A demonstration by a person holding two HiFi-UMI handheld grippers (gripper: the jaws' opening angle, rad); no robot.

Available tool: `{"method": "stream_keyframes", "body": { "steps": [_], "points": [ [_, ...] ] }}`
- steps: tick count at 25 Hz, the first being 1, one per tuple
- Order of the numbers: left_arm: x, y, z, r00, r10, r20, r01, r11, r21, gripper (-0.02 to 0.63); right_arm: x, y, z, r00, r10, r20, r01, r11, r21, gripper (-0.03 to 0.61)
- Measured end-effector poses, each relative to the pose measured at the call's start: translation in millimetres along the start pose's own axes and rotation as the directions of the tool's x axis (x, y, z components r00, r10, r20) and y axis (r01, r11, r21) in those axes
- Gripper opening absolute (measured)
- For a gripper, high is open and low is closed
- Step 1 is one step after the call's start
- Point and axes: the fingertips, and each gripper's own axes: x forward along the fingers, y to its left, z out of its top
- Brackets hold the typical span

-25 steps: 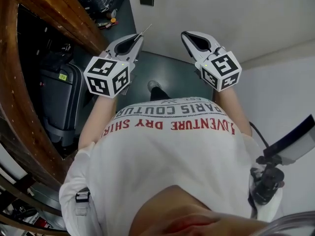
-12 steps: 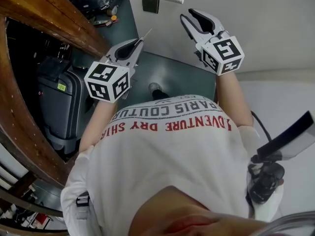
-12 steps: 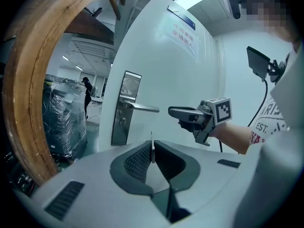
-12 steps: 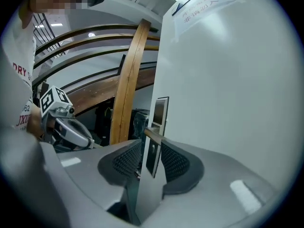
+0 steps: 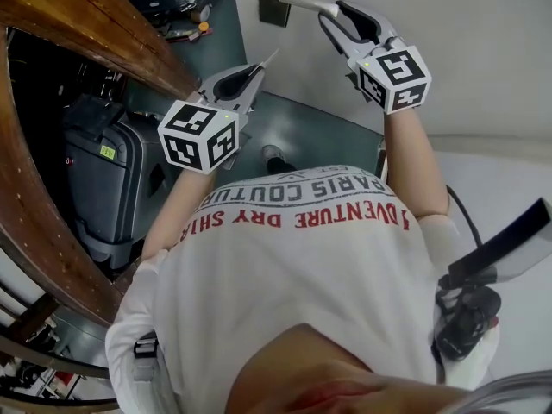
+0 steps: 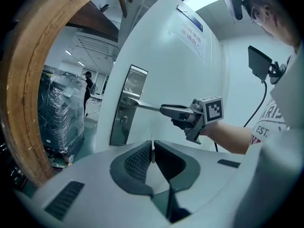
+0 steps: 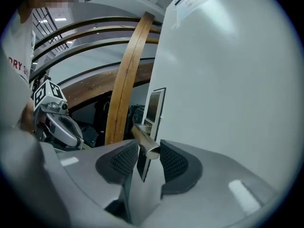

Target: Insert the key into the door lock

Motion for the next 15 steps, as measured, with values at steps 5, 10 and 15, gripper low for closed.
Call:
{"method": "stream_keyframes", "body": {
  "steps": [5, 10, 15],
  "points": [
    [8.1, 3.7, -3.8, 1.0, -0.019, 0.022, 0.021, 0.996, -0.085, 0.023, 0.6, -0.8, -2.1, 1.0, -0.001, 0.005, 0.001, 1.0, -0.007, 0.135],
    [21.6, 10.6, 4.8, 0.995, -0.043, 0.094, 0.066, 0.965, -0.253, 0.023, 0.5, -0.6, -2.6, 1.0, 0.001, 0.011, -0.001, 1.0, -0.004, 0.133],
    [39.9, 31.8, 21.9, 0.976, -0.028, 0.215, 0.129, 0.872, -0.473, 0.023, 2.5, -0.4, -2.2, 1.0, 0.001, 0.003, -0.001, 1.0, -0.002, 0.133]
  ]
}}
